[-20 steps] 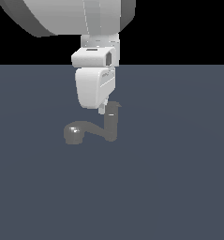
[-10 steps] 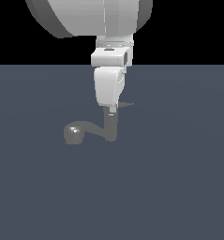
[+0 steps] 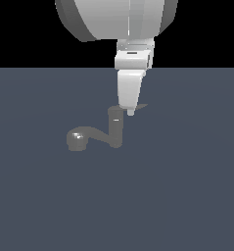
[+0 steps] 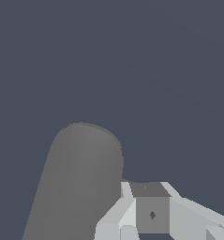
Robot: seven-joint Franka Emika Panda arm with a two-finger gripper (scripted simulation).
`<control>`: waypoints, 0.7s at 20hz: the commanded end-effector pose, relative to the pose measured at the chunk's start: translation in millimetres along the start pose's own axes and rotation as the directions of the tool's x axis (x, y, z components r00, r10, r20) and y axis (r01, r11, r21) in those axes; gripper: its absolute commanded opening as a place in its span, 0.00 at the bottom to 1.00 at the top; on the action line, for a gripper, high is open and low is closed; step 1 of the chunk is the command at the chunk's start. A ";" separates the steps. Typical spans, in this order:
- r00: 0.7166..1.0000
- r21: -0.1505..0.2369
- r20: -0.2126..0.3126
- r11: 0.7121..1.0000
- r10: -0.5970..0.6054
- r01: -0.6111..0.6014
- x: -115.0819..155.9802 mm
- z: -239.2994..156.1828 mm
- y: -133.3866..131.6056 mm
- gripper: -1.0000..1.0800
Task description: Turn on the faucet by rotating a designated handle.
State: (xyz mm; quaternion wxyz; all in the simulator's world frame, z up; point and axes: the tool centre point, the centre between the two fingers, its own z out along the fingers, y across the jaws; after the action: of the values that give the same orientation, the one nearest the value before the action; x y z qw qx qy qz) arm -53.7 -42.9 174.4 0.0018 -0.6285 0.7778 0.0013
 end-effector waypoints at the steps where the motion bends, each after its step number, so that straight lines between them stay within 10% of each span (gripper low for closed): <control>1: 1.000 0.001 0.000 1.000 0.001 -0.001 1.5 -0.1 -5.8 0.00; 14: 1.000 0.001 -0.002 1.000 0.021 -0.021 20.9 0.7 -46.6 0.00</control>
State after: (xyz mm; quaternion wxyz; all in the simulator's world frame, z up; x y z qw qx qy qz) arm -35.0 -55.8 174.9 -0.0113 -0.6282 0.7778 0.0160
